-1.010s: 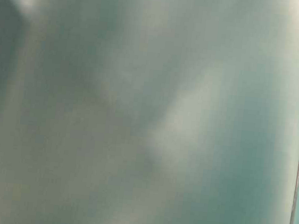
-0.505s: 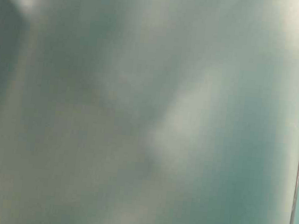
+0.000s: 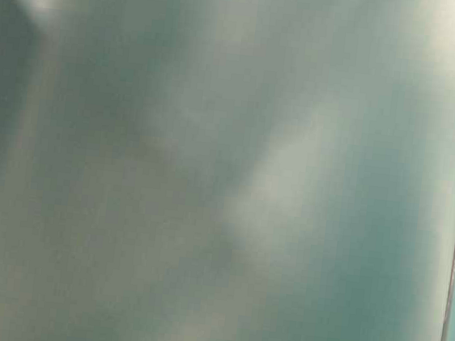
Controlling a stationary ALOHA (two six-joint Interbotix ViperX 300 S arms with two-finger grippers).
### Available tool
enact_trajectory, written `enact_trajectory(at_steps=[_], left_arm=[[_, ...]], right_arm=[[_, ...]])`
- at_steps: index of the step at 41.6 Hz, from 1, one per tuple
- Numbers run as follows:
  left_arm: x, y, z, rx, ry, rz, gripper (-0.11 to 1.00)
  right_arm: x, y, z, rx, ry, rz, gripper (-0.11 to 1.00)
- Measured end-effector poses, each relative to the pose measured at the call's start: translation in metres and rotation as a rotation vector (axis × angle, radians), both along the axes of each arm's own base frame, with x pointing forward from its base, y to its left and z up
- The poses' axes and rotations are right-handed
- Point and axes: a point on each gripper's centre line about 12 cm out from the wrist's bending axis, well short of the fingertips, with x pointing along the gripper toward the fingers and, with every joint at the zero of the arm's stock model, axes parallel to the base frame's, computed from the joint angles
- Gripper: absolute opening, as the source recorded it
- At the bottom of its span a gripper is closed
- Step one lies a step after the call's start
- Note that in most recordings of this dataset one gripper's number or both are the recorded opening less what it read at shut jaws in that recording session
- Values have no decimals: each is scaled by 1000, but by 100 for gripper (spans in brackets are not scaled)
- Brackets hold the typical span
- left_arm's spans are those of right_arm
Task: Scoop the yellow hexagonal prism block from the bowl with a spoon using the right arm.
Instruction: 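Lower the right gripper and close it on the red spoon handle, then lift the red spoon from the rest and carry it over the bowl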
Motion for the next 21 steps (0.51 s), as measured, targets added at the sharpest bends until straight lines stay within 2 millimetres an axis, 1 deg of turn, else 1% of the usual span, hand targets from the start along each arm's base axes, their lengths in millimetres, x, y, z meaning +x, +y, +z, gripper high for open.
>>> enact_trajectory(at_steps=[9,13,15,17,21], left_arm=[[0,0,0,0,2,2,0],[0,0,0,0,0,2,0],[0,0,0,0,0,2,0],[0,0,0,0,0,0,0],[0,0,0,0,3,2,0]], right_arm=[[1,0,2,1,-18,-2,51],[1,0,2,1,-18,0,48],[1,0,2,1,-18,0,46],[0,0,2,0,-17,0,40],[1,0,2,-1,-19,0,26]])
